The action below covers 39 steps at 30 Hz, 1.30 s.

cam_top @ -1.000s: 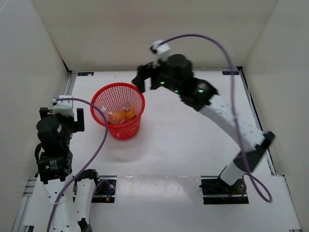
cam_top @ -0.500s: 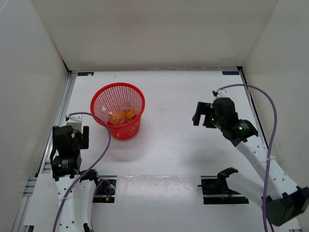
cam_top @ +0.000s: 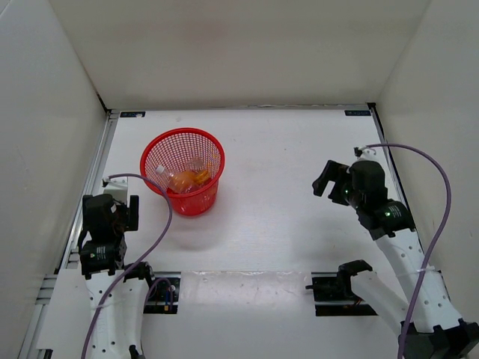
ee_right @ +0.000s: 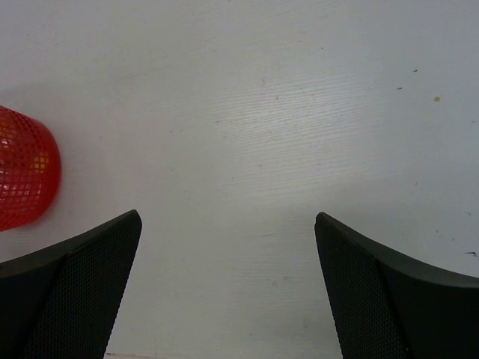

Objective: Put the plastic bottles in the bin

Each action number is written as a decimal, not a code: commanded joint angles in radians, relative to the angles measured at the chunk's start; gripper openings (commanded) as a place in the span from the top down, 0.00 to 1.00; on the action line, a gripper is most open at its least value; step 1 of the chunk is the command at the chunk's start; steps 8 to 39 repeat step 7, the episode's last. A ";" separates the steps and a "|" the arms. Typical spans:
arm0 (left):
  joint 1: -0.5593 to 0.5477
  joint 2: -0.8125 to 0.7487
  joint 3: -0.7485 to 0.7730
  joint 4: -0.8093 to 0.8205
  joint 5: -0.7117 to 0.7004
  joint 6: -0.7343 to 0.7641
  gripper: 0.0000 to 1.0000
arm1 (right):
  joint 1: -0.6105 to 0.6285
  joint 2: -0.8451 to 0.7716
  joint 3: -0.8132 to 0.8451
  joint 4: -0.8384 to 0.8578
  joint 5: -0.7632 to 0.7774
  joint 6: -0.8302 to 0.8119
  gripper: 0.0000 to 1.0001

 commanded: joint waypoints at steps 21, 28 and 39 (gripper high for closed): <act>0.006 0.004 0.006 0.006 0.010 -0.010 0.00 | -0.005 0.033 0.032 0.012 -0.047 0.001 0.00; 0.006 0.004 0.006 0.006 0.010 -0.010 0.00 | -0.005 0.033 0.032 0.012 -0.047 0.001 0.00; 0.006 0.004 0.006 0.006 0.010 -0.010 0.00 | -0.005 0.033 0.032 0.012 -0.047 0.001 0.00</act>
